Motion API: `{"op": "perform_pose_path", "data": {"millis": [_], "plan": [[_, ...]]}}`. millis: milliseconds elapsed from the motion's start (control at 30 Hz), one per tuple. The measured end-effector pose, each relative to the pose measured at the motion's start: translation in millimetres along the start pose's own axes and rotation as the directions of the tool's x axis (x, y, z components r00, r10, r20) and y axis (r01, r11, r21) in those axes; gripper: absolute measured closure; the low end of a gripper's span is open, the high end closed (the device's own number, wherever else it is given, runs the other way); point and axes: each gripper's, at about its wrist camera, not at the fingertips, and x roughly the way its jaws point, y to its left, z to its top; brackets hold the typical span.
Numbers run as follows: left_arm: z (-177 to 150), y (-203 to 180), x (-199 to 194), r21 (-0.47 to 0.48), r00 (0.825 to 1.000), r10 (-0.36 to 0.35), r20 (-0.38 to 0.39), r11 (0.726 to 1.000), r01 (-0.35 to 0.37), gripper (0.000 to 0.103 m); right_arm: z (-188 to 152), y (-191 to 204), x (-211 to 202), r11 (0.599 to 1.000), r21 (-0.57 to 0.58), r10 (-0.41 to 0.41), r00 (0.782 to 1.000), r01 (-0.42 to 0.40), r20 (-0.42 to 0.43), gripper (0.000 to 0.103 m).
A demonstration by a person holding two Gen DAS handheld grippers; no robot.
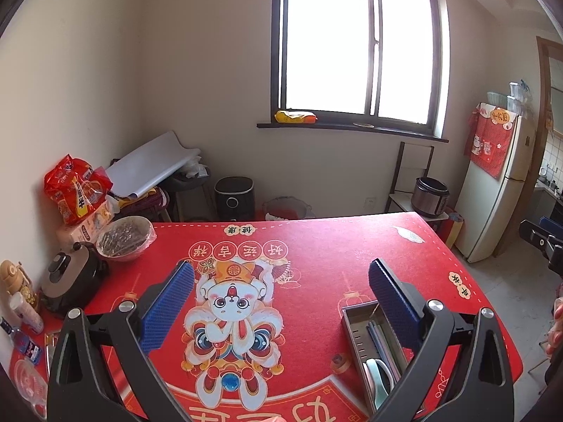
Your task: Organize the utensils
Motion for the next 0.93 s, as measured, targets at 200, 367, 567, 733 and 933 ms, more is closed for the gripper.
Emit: {"op": "perform_pose_path", "data": {"millis": [200, 367, 567, 733, 933], "plan": [[0.8, -3.3, 4.4, 0.002, 1.000, -0.018, -0.002, 1.000, 0.018, 0.006, -1.3, -3.6, -2.4, 0.999, 0.019, -0.032, 0.999, 0.031, 0.007, 0.015], [1.2, -7.3, 5.7, 0.003, 0.999, -0.035, 0.000, 0.999, 0.035, 0.006, -2.1, -6.0, -2.5, 0.997, 0.028, -0.071, 0.997, 0.070, 0.003, 0.015], [1.0, -9.0, 7.5, 0.002, 0.998, -0.056, 0.003, 0.998, 0.056, 0.006, -2.3, -8.1, -2.8, 0.995, 0.039, -0.094, 0.996, 0.094, -0.002, 0.015], [2.3, -12.5, 8.9, 0.013, 0.997, -0.072, 0.005, 0.997, 0.072, 0.006, -3.0, -11.1, -4.0, 0.993, 0.048, -0.109, 0.994, 0.109, -0.005, 0.015], [2.2, -14.9, 12.1, 0.023, 0.997, -0.072, 0.004, 0.997, 0.072, 0.006, -3.5, -10.5, -4.7, 0.991, 0.052, -0.122, 0.992, 0.122, -0.008, 0.015]]}}
